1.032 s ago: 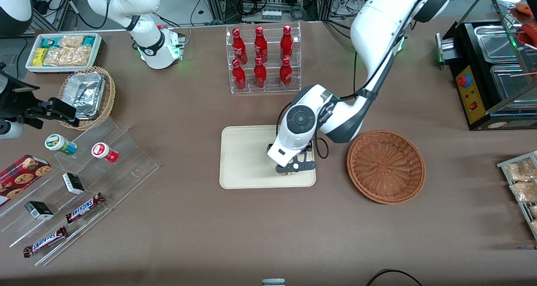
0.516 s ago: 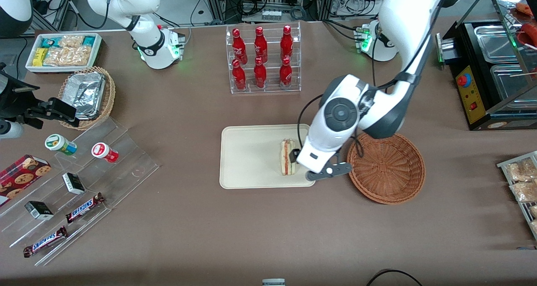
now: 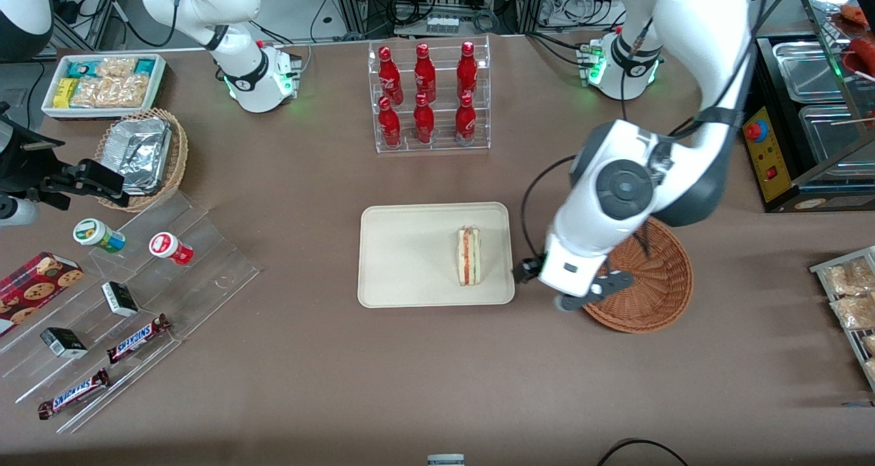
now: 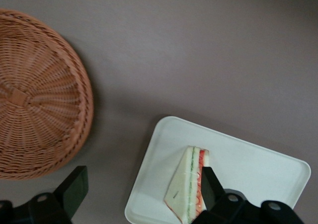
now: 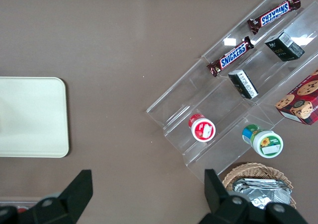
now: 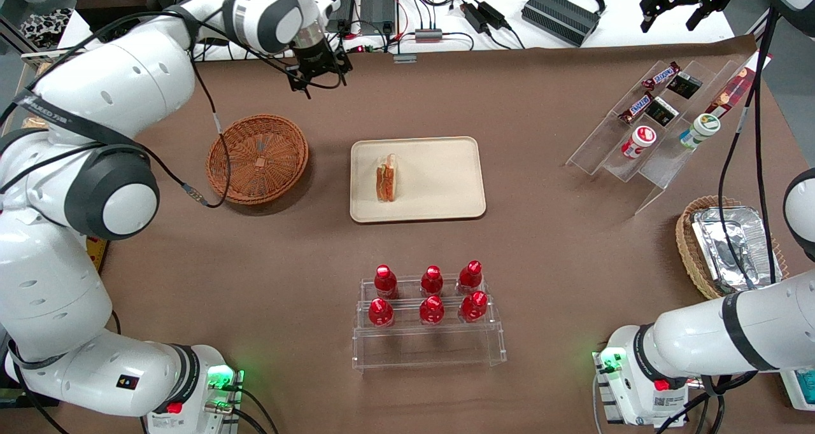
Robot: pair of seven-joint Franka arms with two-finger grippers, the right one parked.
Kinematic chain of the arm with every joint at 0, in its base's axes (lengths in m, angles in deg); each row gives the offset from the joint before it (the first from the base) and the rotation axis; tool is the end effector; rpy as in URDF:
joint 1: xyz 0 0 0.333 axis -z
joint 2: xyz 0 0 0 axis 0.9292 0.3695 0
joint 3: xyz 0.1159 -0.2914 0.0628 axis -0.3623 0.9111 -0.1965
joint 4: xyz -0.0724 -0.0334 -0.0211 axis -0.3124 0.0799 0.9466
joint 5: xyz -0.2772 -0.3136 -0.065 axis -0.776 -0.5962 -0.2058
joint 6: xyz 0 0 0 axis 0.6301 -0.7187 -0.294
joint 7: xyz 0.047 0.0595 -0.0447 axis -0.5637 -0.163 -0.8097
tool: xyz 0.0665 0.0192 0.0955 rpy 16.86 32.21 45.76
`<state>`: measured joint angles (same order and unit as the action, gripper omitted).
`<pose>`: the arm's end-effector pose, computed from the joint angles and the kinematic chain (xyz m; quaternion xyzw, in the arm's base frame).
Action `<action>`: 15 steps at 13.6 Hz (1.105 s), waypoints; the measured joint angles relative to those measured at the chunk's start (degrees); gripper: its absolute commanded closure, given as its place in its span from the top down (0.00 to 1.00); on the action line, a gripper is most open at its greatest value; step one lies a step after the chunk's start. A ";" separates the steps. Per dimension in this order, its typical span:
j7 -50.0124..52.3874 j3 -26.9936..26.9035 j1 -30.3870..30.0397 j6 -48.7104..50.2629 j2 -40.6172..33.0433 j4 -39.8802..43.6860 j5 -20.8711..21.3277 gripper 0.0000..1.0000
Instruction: Place sandwich from basket to tray
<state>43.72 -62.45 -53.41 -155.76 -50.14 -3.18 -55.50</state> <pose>0.6664 -0.3107 0.4089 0.9801 0.1951 -0.0059 0.0363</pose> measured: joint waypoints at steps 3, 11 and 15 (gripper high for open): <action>-0.16 0.02 -3.10 1.76 -0.98 0.03 -0.07 1.00; -13.79 0.02 -12.19 12.32 -5.94 0.39 -0.77 1.00; -27.83 0.05 -15.67 18.67 -10.04 0.40 -1.00 1.00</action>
<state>15.90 -62.41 -69.08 -137.08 -60.18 -2.78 -56.50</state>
